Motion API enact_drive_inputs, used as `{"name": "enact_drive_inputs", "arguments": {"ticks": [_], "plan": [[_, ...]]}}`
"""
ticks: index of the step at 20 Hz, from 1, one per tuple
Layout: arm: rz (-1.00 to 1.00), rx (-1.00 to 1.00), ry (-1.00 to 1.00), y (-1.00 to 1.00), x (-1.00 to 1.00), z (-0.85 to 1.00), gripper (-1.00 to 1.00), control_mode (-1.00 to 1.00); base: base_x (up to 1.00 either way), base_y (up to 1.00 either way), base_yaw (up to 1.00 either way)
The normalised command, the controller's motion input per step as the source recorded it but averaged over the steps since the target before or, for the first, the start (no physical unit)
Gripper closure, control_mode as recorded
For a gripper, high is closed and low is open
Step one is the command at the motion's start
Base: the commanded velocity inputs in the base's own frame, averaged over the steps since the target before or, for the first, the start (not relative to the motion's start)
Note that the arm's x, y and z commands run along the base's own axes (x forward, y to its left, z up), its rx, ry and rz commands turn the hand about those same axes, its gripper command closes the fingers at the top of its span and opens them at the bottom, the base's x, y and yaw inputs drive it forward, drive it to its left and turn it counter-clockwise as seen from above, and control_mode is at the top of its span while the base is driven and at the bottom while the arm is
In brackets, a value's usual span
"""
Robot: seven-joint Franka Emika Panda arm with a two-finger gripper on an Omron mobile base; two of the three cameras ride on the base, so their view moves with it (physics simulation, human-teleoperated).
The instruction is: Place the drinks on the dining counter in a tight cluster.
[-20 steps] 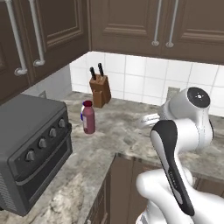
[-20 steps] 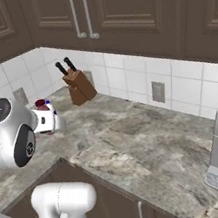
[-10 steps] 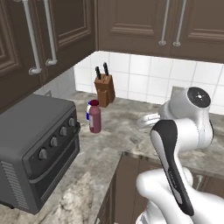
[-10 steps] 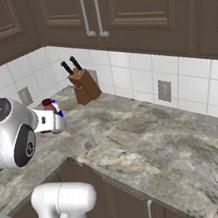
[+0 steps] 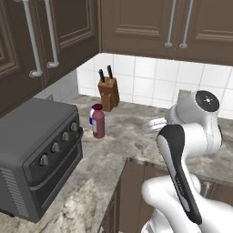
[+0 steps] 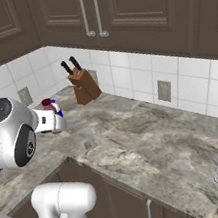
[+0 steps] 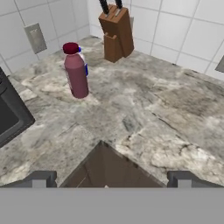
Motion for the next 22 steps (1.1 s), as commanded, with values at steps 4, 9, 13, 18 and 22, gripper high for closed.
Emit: {"name": "enact_drive_inputs", "arguments": {"ticks": [4,9,13,18,22], "plan": [[0.00,0.00,0.00,0.00,0.00,0.00,-1.00,1.00,0.00,0.00,0.00],[0.19,-0.03,0.00,0.13,0.04,0.16,-1.00,-1.00,0.00,0.01,0.02],[0.36,-0.09,0.00,0.24,0.26,0.39,-1.00,-1.00,0.00,0.00,0.00],[0.09,-0.20,0.01,0.42,0.45,0.21,-1.00,-1.00,0.00,0.00,0.00],[-0.08,-0.11,0.02,0.46,0.66,0.01,-1.00,-1.00,0.00,0.00,0.00]]}}
